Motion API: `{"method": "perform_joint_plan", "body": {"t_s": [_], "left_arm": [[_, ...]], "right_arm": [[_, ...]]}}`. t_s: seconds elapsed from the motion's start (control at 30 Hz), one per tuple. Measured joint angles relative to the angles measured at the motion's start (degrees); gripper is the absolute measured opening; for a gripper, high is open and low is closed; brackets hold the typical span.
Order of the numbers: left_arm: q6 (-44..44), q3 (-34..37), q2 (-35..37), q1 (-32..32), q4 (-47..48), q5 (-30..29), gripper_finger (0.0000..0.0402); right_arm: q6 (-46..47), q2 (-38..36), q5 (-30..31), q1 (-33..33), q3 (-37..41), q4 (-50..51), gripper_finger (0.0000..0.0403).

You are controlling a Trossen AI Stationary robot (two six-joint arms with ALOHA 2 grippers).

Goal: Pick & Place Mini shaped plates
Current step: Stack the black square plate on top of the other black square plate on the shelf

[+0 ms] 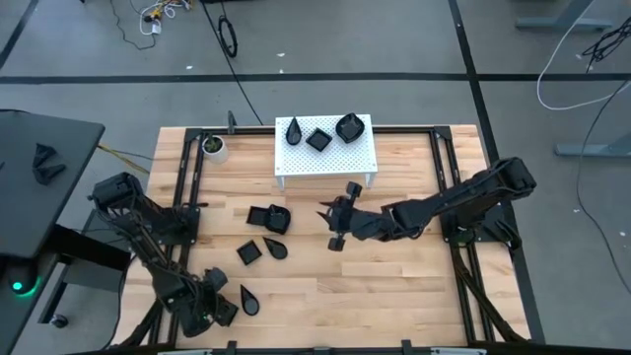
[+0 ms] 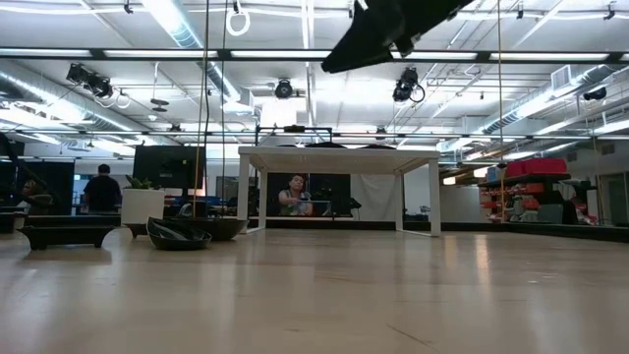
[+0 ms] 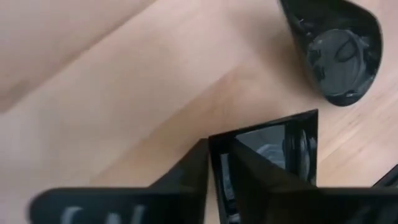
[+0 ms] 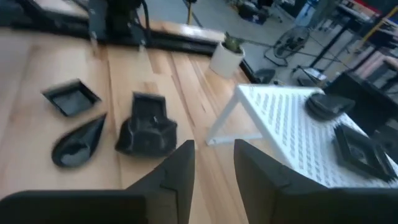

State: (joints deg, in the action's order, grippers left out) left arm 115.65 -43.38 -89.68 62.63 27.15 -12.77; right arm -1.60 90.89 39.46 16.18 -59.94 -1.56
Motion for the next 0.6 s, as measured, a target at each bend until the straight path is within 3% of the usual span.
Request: {"method": "perform_joint_plan", "body": {"t_s": [0.13, 0.27, 0.4, 0.5, 0.6], "left_arm": [[-3.3, -0.1, 0.5, -1.1, 1.1, 1.6, 0.0011], [-5.5, -0.4, 4.4, -2.5, 8.5, 5.7, 0.0011], [-9.8, -2.8, 13.2, -6.2, 21.2, 7.6, 0.0005], [-15.8, -5.1, 21.1, -12.2, 29.1, 3.7, 0.0006], [-28.3, -7.3, 28.4, -22.6, 30.1, -4.0, 0.0005]], "right_arm": [[1.9, 0.0, 4.1, 1.7, 0.0, 5.4, 0.0115], [6.9, 0.0, 5.5, 3.0, 0.0, 13.8, 0.0115], [15.3, 0.0, 5.3, 4.0, 0.8, 23.1, 0.0115], [20.0, -0.2, 5.2, 4.8, 4.8, 23.6, 0.0113], [23.9, -0.7, 5.5, 5.0, 9.1, 20.0, 0.0107]]}}
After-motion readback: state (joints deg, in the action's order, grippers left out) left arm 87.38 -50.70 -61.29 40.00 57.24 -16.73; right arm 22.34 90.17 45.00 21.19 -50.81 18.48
